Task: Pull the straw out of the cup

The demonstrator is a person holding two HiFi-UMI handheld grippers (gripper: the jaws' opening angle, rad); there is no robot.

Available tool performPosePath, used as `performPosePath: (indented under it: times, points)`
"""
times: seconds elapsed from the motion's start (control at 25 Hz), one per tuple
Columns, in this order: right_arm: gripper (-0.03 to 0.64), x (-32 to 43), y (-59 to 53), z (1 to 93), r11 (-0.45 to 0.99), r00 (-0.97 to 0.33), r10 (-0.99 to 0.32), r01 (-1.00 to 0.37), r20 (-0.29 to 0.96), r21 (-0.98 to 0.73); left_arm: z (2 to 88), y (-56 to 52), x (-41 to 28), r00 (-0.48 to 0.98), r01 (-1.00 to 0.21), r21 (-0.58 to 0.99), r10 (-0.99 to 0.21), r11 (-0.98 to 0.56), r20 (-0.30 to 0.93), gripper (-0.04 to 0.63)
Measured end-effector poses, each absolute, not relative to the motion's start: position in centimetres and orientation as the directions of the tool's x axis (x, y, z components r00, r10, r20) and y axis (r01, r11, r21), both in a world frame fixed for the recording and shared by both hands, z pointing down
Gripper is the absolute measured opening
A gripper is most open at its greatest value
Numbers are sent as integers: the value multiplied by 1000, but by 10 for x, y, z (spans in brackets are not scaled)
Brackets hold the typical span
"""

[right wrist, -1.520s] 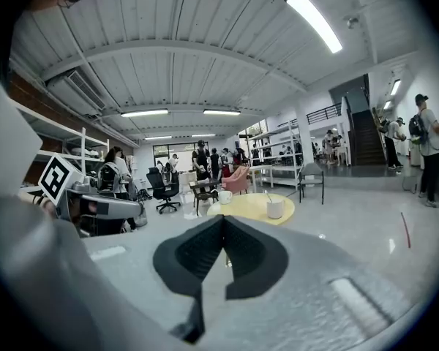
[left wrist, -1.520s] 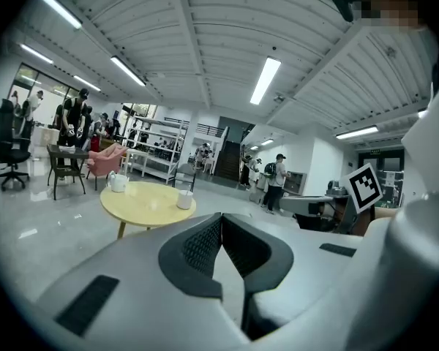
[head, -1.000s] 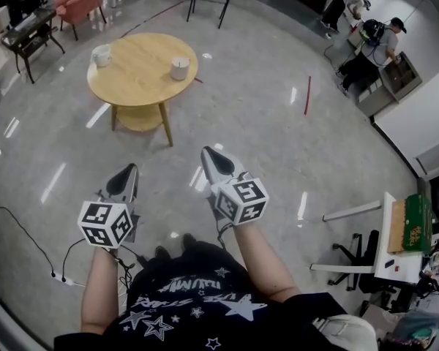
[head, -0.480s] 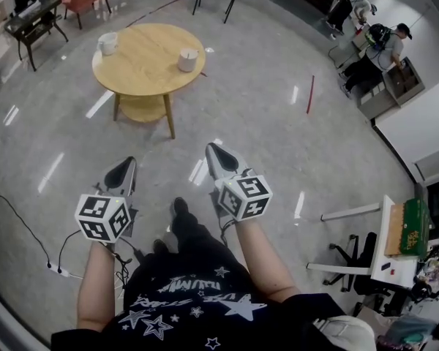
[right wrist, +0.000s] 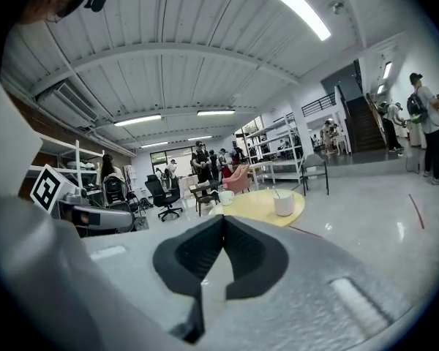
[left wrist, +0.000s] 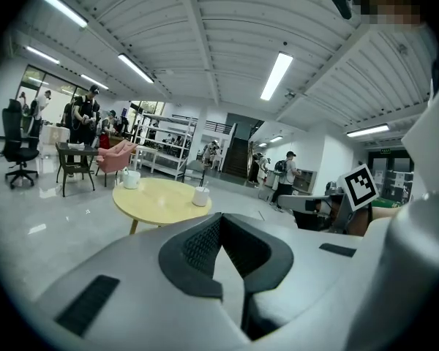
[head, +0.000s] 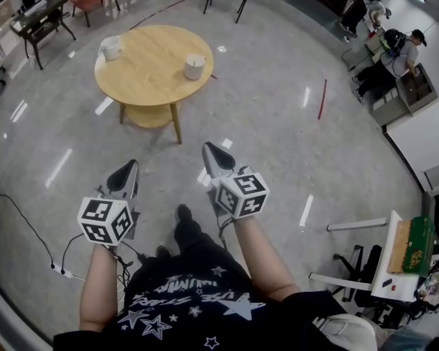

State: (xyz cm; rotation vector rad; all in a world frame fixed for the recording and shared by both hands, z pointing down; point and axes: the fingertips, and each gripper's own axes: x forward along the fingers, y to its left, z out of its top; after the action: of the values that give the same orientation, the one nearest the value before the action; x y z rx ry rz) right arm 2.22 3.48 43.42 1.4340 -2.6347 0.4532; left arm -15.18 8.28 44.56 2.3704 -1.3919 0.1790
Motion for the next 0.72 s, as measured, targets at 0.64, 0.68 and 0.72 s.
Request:
performPosePath:
  times: [0.64, 0.68, 0.72]
  points:
    - [0, 39, -72, 451, 534, -578, -771, -816, 268, -223, 460, -17, -126, 493, -866, 274, -802, -418, 336, 6]
    - [0, 41, -78, 452, 533, -578, -771, -816, 267, -226, 460, -21, -124, 493, -866, 276, -802, -417, 338, 6]
    - [0, 43, -84, 451, 532, -578, -772, -815, 265, -229, 460, -27, -122, 493, -866, 277, -801, -416, 339, 6]
